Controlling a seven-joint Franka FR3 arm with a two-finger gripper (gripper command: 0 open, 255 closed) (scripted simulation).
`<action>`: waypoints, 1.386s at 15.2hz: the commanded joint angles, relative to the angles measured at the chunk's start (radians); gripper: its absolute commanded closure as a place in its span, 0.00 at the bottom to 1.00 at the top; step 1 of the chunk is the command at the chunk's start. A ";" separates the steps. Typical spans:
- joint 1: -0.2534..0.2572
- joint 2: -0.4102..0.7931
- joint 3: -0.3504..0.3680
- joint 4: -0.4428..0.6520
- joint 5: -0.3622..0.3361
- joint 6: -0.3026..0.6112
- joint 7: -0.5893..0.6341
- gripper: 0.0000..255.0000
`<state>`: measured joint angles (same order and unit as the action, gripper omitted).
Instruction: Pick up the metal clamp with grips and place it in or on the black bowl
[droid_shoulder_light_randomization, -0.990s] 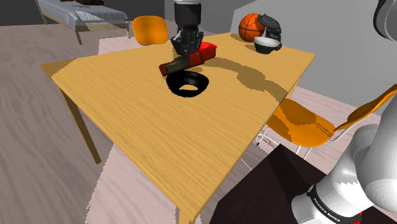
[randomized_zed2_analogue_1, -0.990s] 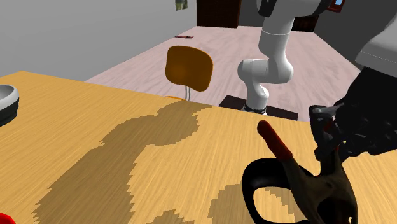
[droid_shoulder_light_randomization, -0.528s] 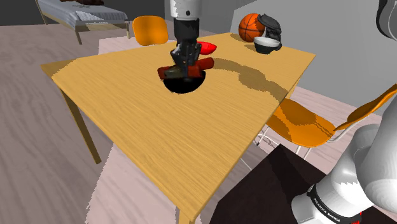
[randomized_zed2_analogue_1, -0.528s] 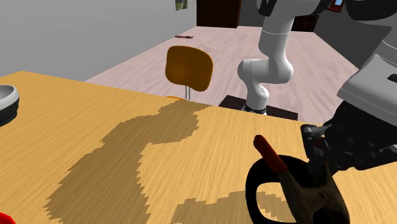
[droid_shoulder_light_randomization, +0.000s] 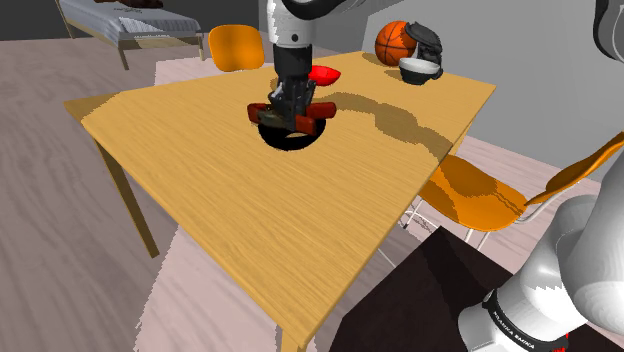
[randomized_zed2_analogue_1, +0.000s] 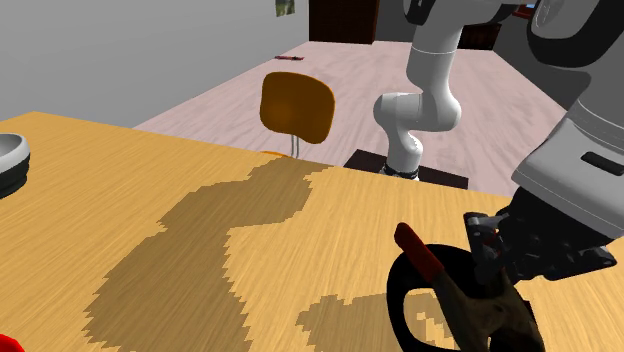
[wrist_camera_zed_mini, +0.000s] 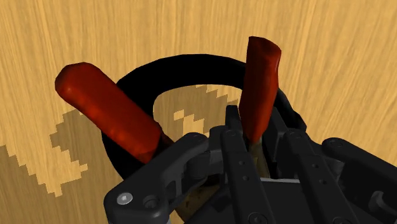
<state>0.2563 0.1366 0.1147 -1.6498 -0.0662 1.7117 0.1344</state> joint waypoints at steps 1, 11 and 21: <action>0.000 0.001 0.000 -0.002 0.000 0.001 0.000 1.00; 0.001 0.005 0.001 0.037 0.000 -0.033 0.000 0.00; 0.005 0.024 0.003 0.156 -0.002 -0.134 0.000 0.00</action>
<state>0.2617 0.1606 0.1177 -1.4943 -0.0682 1.5785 0.1343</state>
